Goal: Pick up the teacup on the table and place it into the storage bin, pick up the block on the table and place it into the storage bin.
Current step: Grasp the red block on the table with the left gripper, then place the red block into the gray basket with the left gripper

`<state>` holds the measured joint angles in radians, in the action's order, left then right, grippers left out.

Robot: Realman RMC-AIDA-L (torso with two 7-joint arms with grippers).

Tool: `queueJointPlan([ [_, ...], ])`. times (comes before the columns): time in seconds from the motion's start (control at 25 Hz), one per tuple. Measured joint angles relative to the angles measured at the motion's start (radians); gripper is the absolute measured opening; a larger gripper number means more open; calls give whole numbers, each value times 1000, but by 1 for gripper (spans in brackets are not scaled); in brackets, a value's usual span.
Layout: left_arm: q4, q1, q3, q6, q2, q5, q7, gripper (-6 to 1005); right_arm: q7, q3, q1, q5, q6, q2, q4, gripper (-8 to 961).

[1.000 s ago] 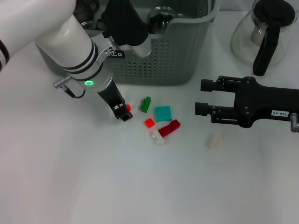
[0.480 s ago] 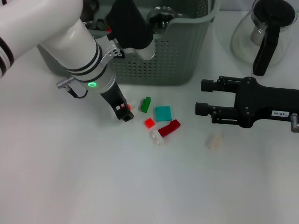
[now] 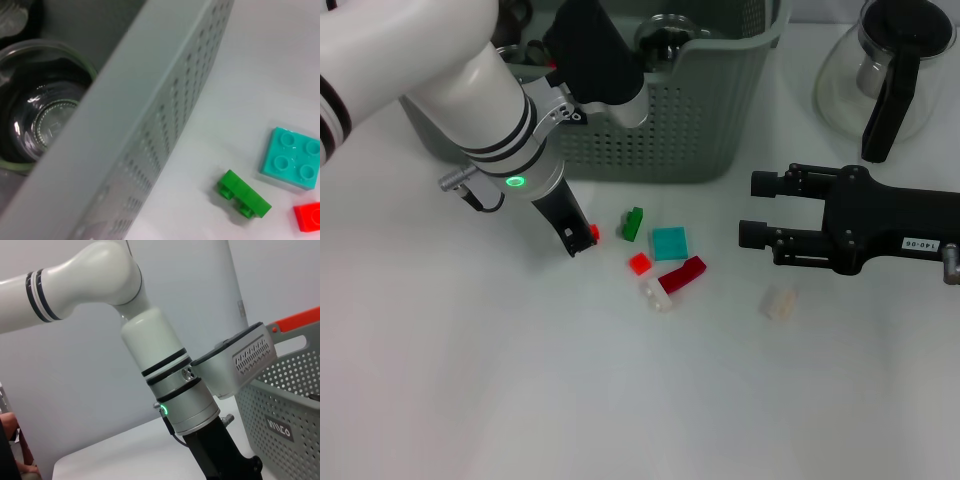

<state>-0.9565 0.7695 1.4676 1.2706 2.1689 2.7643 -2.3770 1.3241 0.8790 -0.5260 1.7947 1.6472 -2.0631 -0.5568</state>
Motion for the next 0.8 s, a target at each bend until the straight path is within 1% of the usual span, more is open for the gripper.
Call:
queueJointPlan([
  [0.12,1,2,-2,0,0,0,-1,205,0,0,0,0,0,1,0,742],
  [0.32,-30,3,-16,44,0,-11,-2,150,0,0,0,0,0,2,0,742],
  [0.4,-61,0,-50,96,0,-24,13,154,0,0,1,0,1,3,0,741],
  [0.44,-80,-3,-83,135,0,-38,32,156,1,0,1,0,1,3,0,741],
  [0.52,-104,-6,-161,199,-2,-66,73,160,3,0,0,0,2,3,0,741],
  [0.64,-116,-9,-375,328,-9,-137,199,166,3,0,0,0,2,3,0,741],
  [0.68,-101,-10,-472,374,-18,-172,259,168,3,0,0,0,2,2,0,741],
  [0.72,-71,-10,-567,428,-32,-221,327,170,2,0,0,0,2,2,0,741],
  [0.76,-53,-10,-616,457,-40,-253,367,172,2,0,0,0,2,2,0,741],
  [0.8,-3,-11,-694,525,-61,-318,445,174,1,0,0,0,2,2,0,741],
])
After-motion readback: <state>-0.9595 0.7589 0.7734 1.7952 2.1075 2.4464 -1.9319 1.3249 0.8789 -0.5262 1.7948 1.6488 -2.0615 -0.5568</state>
